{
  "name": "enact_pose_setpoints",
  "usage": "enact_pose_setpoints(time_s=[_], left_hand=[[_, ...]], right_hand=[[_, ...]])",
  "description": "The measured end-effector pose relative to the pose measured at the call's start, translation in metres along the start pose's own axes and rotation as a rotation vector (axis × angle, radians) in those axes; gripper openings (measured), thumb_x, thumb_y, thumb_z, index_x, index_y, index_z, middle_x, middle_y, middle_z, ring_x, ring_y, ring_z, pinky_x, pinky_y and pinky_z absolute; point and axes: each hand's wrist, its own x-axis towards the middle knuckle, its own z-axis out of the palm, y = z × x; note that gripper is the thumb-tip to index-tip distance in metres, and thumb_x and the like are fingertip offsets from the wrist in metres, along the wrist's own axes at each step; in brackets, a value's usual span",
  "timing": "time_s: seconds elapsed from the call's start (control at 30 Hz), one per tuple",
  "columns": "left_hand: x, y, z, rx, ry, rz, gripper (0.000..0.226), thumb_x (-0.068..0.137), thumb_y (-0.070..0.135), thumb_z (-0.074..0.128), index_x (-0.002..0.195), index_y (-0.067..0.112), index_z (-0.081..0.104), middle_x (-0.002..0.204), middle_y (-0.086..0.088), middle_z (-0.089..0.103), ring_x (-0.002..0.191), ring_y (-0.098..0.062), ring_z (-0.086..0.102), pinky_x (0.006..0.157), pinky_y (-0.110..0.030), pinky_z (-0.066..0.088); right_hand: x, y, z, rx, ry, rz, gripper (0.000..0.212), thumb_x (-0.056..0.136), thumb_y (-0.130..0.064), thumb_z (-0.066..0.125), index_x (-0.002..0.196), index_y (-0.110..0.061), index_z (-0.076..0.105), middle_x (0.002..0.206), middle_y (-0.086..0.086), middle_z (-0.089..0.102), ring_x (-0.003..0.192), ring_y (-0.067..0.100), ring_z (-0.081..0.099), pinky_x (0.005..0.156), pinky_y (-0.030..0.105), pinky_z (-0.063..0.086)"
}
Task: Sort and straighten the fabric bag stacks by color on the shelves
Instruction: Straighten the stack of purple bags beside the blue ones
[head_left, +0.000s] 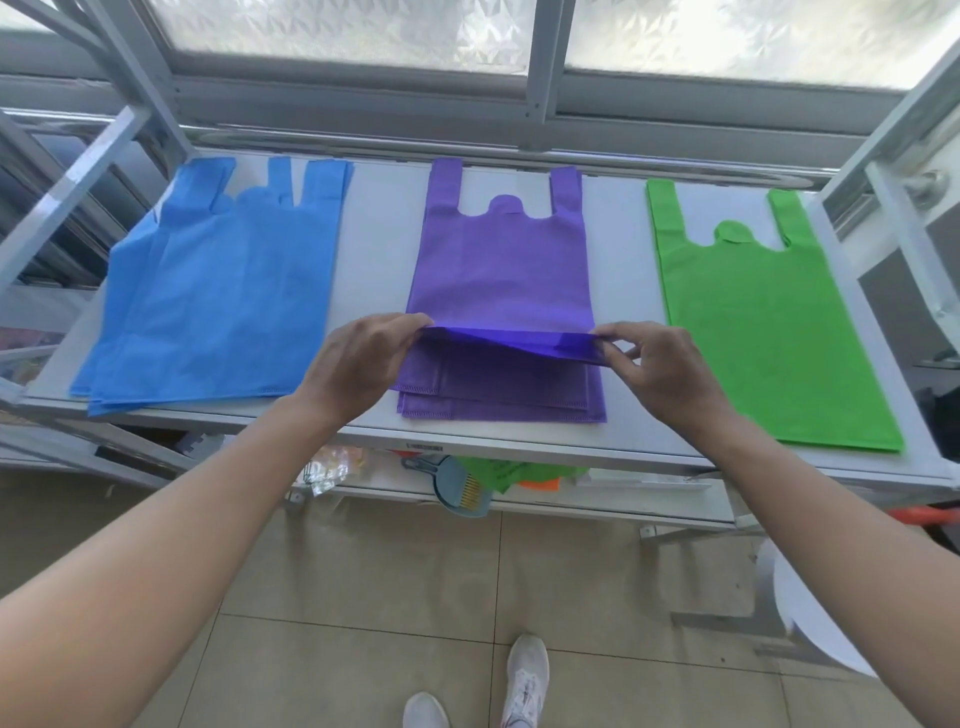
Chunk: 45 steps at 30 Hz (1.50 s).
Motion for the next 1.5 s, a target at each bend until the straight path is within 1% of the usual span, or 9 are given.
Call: enact_pose_setpoints(time_s=[0.2, 0.27, 0.4, 0.57, 0.83, 0.93, 1.07, 1.3, 1.5], left_hand=[[-0.005, -0.001, -0.004, -0.083, -0.040, -0.043, 0.023, 0.107, 0.036, 0.051, 0.112, 0.026, 0.071, 0.098, -0.004, 0.077, 0.086, -0.039, 0.068, 0.065, -0.044, 0.055], [-0.006, -0.001, -0.004, -0.082, -0.051, -0.068, 0.020, 0.107, 0.032, 0.055, 0.111, 0.025, 0.074, 0.094, -0.004, 0.076, 0.083, -0.040, 0.066, 0.064, -0.042, 0.053], [-0.008, -0.002, -0.003, -0.058, -0.051, -0.090, 0.018, 0.107, 0.034, 0.057, 0.110, 0.027, 0.074, 0.096, 0.000, 0.077, 0.084, -0.037, 0.067, 0.064, -0.042, 0.053], [-0.023, -0.001, 0.004, 0.041, -0.094, 0.027, 0.028, 0.105, 0.038, 0.047, 0.110, 0.024, 0.070, 0.109, 0.006, 0.074, 0.097, -0.029, 0.070, 0.063, -0.042, 0.057], [-0.041, -0.010, 0.028, 0.073, -0.098, 0.007, 0.031, 0.095, 0.019, 0.072, 0.126, 0.015, 0.073, 0.135, -0.002, 0.064, 0.123, -0.026, 0.059, 0.080, -0.046, 0.060], [-0.043, -0.008, 0.030, -0.037, -0.076, -0.133, 0.043, 0.091, 0.018, 0.076, 0.133, 0.015, 0.067, 0.133, 0.000, 0.061, 0.121, -0.025, 0.055, 0.091, -0.046, 0.056], [-0.044, -0.008, 0.028, -0.168, -0.067, -0.224, 0.042, 0.087, 0.013, 0.078, 0.127, 0.021, 0.068, 0.129, 0.005, 0.059, 0.119, -0.019, 0.057, 0.097, -0.037, 0.051], [-0.031, -0.006, 0.026, -0.416, 0.028, -0.447, 0.022, 0.093, 0.015, 0.077, 0.108, 0.030, 0.081, 0.103, 0.009, 0.065, 0.081, -0.006, 0.065, 0.073, -0.010, 0.045], [-0.017, -0.007, 0.021, -0.477, 0.113, -0.476, 0.020, 0.094, 0.016, 0.077, 0.108, 0.029, 0.082, 0.102, 0.004, 0.070, 0.091, -0.007, 0.069, 0.076, -0.008, 0.048]], right_hand=[[-0.010, 0.000, 0.003, 0.119, 0.004, 0.052, 0.018, 0.101, -0.018, 0.067, 0.114, -0.019, 0.079, 0.066, -0.039, 0.063, 0.051, -0.009, 0.058, 0.062, 0.009, 0.039], [-0.011, 0.001, 0.005, 0.160, 0.019, 0.065, 0.017, 0.101, -0.020, 0.067, 0.112, -0.017, 0.080, 0.083, -0.026, 0.074, 0.057, -0.016, 0.057, 0.063, 0.003, 0.039], [-0.012, 0.007, 0.007, 0.175, 0.020, 0.082, 0.014, 0.098, -0.027, 0.071, 0.109, -0.029, 0.080, 0.097, -0.010, 0.073, 0.084, -0.001, 0.065, 0.074, 0.014, 0.043], [-0.027, 0.023, 0.012, 0.152, -0.072, 0.068, 0.016, 0.093, -0.024, 0.076, 0.105, -0.035, 0.082, 0.091, -0.006, 0.064, 0.080, 0.009, 0.063, 0.078, 0.023, 0.049], [-0.043, 0.033, 0.022, 0.006, -0.109, -0.059, 0.019, 0.094, -0.022, 0.074, 0.112, -0.024, 0.082, 0.099, -0.007, 0.061, 0.085, 0.015, 0.063, 0.080, 0.041, 0.056], [-0.043, 0.031, 0.019, -0.052, -0.124, -0.062, 0.026, 0.093, -0.012, 0.068, 0.112, -0.025, 0.079, 0.101, -0.009, 0.059, 0.092, 0.012, 0.060, 0.084, 0.039, 0.055], [-0.043, 0.023, 0.016, -0.140, -0.149, -0.118, 0.019, 0.090, -0.033, 0.070, 0.108, -0.028, 0.072, 0.105, -0.012, 0.057, 0.103, 0.013, 0.056, 0.083, 0.041, 0.056], [-0.033, 0.012, 0.018, -0.159, -0.155, -0.025, 0.040, 0.085, -0.065, 0.070, 0.110, -0.035, 0.061, 0.095, -0.009, 0.048, 0.096, 0.011, 0.050, 0.078, 0.033, 0.049], [-0.022, 0.007, 0.022, -0.073, -0.007, 0.026, 0.032, 0.088, -0.017, 0.073, 0.113, -0.036, 0.070, 0.072, -0.009, 0.059, 0.066, 0.009, 0.057, 0.064, 0.037, 0.053]])
